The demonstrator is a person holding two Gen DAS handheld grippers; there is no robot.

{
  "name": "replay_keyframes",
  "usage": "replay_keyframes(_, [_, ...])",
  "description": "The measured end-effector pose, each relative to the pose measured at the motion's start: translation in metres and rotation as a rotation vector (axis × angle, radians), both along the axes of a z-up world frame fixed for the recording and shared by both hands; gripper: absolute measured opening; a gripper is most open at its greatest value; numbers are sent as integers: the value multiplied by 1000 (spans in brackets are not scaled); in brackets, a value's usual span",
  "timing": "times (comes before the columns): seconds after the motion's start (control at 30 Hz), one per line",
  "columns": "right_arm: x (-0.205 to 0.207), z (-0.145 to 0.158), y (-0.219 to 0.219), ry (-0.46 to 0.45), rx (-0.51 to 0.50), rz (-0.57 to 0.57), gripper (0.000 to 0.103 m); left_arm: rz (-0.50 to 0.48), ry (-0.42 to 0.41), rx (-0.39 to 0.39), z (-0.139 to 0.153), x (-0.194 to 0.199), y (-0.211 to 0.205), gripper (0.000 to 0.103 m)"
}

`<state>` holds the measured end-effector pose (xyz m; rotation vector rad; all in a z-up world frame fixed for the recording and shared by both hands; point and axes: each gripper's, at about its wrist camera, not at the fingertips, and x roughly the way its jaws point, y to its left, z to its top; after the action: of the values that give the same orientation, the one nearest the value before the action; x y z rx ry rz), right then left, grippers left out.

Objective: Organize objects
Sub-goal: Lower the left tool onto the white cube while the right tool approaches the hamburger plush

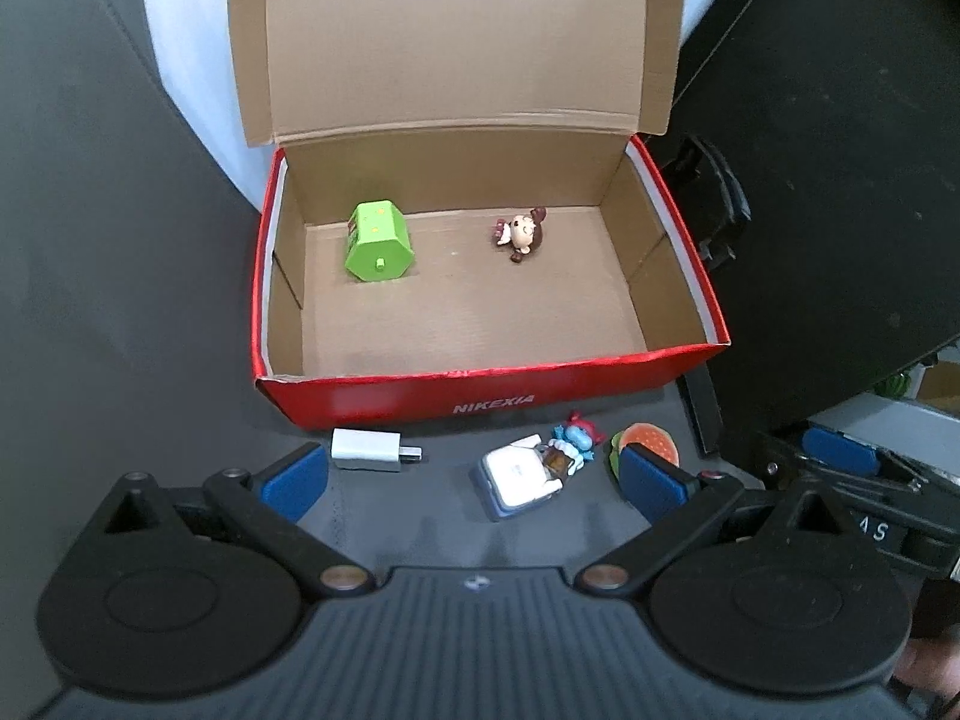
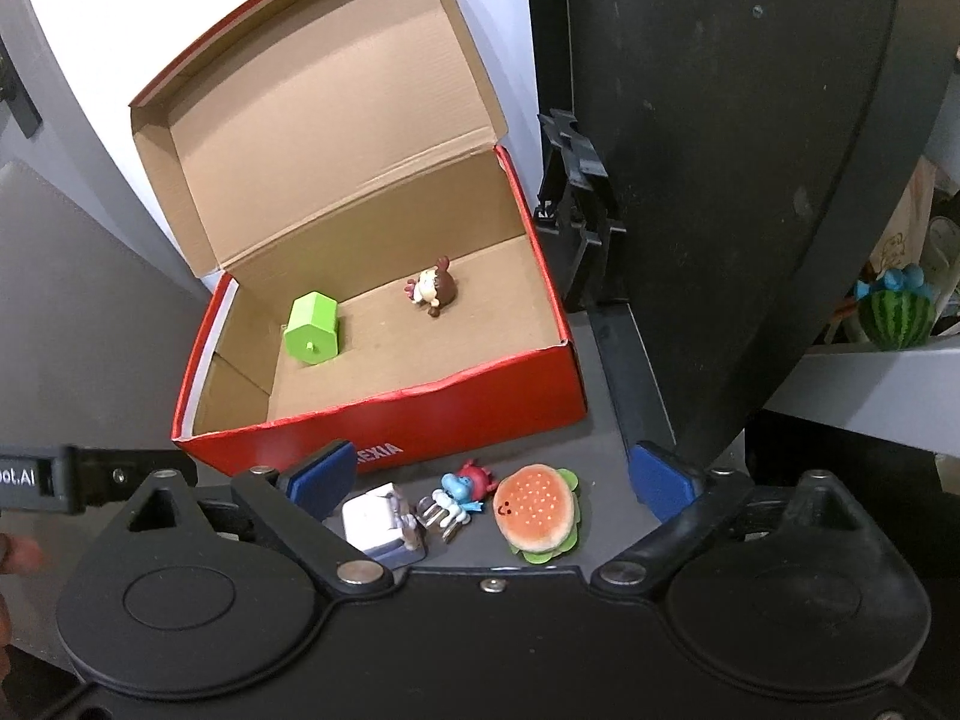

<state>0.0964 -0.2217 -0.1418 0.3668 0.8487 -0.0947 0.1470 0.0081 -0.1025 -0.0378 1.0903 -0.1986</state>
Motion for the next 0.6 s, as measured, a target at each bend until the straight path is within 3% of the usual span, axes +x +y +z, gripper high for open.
replay_keyframes(0.27, [7, -17, 0, 8, 56, -16, 84, 21, 29, -7, -24, 10, -4, 100])
replay_keyframes(0.6, [18, -36, 10, 59, 22, 7, 76, 58, 82, -39, -60, 28, -13, 96])
